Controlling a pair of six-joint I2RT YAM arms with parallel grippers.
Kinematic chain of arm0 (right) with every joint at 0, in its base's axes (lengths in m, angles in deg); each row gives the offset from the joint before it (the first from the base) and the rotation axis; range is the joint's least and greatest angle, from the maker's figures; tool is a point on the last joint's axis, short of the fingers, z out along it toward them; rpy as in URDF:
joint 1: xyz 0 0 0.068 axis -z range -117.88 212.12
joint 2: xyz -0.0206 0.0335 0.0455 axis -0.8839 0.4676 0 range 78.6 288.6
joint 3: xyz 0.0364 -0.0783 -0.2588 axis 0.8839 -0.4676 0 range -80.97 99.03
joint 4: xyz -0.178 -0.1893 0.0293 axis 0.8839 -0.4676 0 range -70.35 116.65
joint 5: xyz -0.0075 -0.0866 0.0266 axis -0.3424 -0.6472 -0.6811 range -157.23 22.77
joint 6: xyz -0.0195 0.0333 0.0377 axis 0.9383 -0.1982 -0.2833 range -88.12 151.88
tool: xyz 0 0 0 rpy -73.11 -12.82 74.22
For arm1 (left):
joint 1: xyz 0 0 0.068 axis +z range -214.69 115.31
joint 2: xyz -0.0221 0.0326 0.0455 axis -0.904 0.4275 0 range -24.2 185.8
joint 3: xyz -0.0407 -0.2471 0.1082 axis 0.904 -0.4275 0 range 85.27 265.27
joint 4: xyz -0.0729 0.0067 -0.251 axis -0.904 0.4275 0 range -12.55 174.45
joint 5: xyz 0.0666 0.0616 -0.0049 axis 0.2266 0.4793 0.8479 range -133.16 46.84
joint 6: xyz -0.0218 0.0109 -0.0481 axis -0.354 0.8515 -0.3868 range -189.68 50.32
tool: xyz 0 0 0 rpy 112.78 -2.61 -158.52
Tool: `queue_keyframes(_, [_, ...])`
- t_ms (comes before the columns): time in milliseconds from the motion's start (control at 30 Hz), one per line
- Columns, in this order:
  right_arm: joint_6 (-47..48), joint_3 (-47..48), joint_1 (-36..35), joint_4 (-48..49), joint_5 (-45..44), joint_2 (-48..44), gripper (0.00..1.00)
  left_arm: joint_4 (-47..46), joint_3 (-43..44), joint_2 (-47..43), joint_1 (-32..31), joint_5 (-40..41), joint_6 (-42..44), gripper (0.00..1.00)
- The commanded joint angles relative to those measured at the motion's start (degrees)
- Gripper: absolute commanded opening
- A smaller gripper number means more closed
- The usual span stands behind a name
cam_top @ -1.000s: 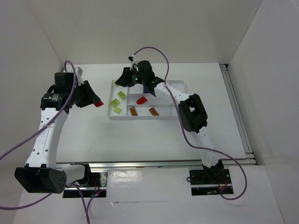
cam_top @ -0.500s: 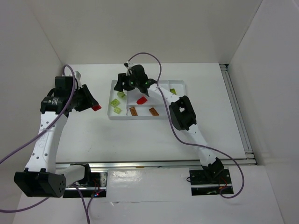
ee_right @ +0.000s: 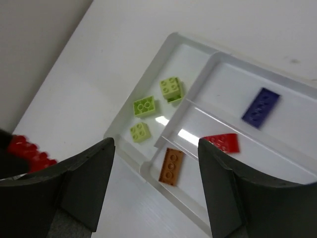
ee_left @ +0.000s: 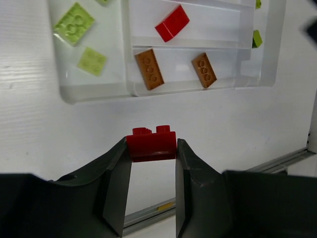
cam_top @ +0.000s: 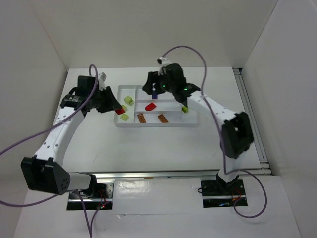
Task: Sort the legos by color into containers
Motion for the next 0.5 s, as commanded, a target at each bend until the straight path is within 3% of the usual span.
queue_keyframes(0, [1.1,-10.0,3.5,2.0,-9.8,-13.4,0.76,-8.3,1.0,6.4,-3.5,-3.5,-2.8,0.00])
queue_keyframes(233, [-0.7,-29.8,11.0,-3.5,-13.9,-31.9,0.78,-17.5,11.1,22.0,-8.9,-7.7,-4.8,0.00])
queue_keyframes(467, [-2.3,-38.1,18.9,-6.8,-12.4,-44.4,0.78,-20.9,22.5,37.6,-14.9,-7.2,-8.7,0.00])
